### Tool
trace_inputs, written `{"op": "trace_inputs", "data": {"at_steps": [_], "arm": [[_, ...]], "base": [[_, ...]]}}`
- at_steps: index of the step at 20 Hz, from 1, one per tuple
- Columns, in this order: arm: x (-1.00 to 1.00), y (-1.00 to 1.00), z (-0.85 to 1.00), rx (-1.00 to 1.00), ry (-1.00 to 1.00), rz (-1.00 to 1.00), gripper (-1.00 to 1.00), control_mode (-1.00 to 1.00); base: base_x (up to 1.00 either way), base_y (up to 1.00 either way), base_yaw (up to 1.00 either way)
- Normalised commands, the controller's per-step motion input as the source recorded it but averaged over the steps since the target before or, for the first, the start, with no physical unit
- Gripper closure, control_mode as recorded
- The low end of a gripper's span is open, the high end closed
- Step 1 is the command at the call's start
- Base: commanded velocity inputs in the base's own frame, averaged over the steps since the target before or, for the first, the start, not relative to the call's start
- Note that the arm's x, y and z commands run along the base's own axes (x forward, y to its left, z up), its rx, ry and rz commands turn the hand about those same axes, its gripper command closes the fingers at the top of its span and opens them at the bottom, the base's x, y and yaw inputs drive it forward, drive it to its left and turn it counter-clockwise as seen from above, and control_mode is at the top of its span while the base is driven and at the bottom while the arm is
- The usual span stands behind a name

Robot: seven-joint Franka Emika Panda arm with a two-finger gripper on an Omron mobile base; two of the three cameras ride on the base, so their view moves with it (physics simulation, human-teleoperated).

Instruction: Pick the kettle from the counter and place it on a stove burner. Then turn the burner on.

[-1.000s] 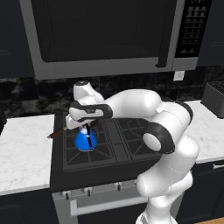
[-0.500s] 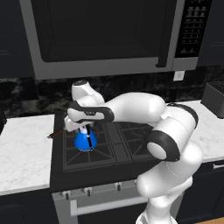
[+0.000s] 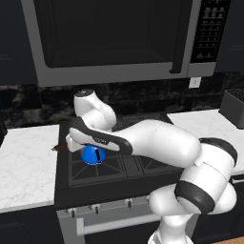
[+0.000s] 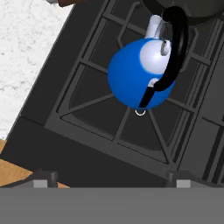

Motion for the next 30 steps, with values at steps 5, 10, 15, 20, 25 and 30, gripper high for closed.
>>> {"op": "trace_inputs", "data": {"at_steps": [5,10,15,20,25,30], "arm": [[-0.82,0.19,-0.21,0.0,-0.18,-0.09,-1.0,-1.0],[-0.69,0.04,-0.53,0.0,-0.27,-0.13,-1.0,-1.0],[-0.48,0.03,-0.34,0.0,-0.33,-0.1,-1.0,-1.0],[-0.27,0.05,-0.43,0.0,-0.2,-0.06,-1.0,-1.0],[-0.04,0.22,-0.35,-0.01,-0.2,0.0,-1.0,-1.0],[0.0,0.34,-0.17,-0.01,-0.24,0.0,-1.0,-1.0]], "base": [[0.0,0.0,0.0],[0.0,0.0,0.0],[0.0,0.0,0.0],[0.0,0.0,0.0],[0.0,0.0,0.0],[0.0,0.0,0.0]]}}
